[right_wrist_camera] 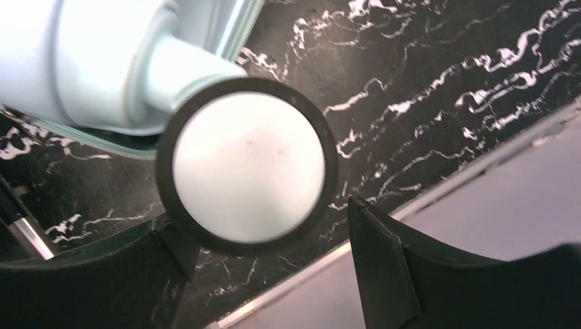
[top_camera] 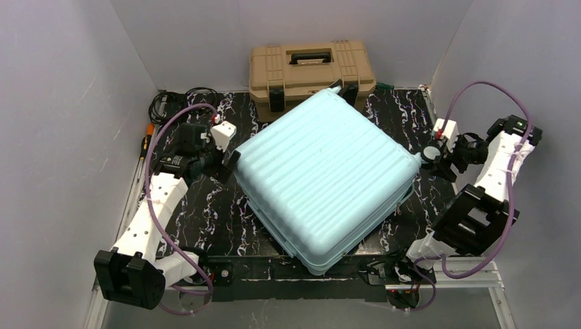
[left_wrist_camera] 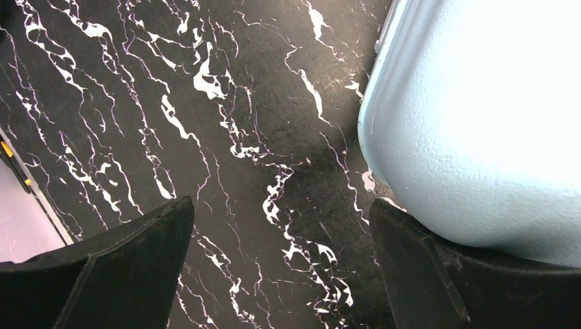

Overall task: Pack the luggage
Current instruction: Zip the luggage at the center of the board.

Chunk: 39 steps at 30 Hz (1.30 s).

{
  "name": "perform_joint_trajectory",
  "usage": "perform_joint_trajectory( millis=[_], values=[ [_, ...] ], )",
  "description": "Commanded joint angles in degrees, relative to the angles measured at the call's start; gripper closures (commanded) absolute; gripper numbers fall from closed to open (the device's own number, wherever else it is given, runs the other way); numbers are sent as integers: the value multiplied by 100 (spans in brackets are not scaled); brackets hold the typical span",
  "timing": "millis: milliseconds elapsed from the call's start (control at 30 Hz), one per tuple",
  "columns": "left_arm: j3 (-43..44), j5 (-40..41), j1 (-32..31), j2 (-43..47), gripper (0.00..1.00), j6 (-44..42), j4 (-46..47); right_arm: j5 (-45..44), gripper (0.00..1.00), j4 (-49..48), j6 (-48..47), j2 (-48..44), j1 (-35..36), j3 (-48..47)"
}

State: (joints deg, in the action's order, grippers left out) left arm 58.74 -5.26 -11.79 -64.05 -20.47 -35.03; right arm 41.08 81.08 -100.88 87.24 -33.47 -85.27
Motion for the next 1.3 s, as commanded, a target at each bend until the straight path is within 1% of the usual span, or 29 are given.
perform_joint_trajectory(
  millis=[0, 100, 200, 267, 333, 433, 467, 500, 700, 733, 900, 967, 1000, 1100, 1133, 1167, 1233, 1267],
  values=[
    [289, -370, -169, -239, 2, 452, 945, 252, 18, -13, -514, -144, -274, 4],
    [361, -414, -200, -335, 2, 491, 979, 203, 20, -130, -575, -213, -321, 286],
    [423, -417, -207, -423, 2, 546, 980, 230, 32, -295, -554, -261, -340, 665],
    [421, -423, -207, -400, 2, 573, 948, 299, 42, -366, -624, -284, -339, 911],
    [394, -452, -201, -280, 2, 598, 869, 419, 47, -390, -794, -308, -341, 1165],
    [381, -403, -203, -31, 2, 575, 654, 613, 59, -328, -1130, -305, -341, 1530],
    [391, -341, -201, 61, 2, 541, 554, 643, 62, -201, -1386, -292, -344, 1651],
    [409, -258, -201, 159, 2, 517, 450, 646, 63, -13, -1684, -283, -340, 1781],
    [465, 435, -200, 693, 2, 388, -224, 398, 71, 29, -2673, -668, -284, 2827],
    [430, 648, -193, 771, 2, 370, -340, 340, 73, 31, -2848, -769, -252, 2989],
    [6, 932, -183, 1175, 2, 161, -648, 153, 79, 40, -3379, -1352, -32, 3646],
    [-212, 1111, -183, 1237, 2, -33, -685, 152, 79, 40, -3413, -1557, 101, 3814],
    [-308, 1236, -177, 1240, 3, -124, -689, 181, 79, 42, -3372, -1607, 156, 3858],
    [-579, 1407, -174, 1209, 12, -318, -736, 344, 79, 28, -3130, -1564, 178, 3775],
    [-648, 1427, -173, 1183, 15, -364, -734, 373, 74, 15, -2958, -1479, 175, 3660],
    [-714, 1435, -174, 1158, 18, -417, -711, 356, 72, 18, -2708, -1355, 168, 3474],
    [-880, 1547, -174, 1049, 24, -506, -578, 300, 72, 30, -2272, -1099, 168, 3149],
    [-939, 1623, -174, 967, 26, -536, -465, 246, 73, 35, -2203, -1035, 167, 3095]
  ],
)
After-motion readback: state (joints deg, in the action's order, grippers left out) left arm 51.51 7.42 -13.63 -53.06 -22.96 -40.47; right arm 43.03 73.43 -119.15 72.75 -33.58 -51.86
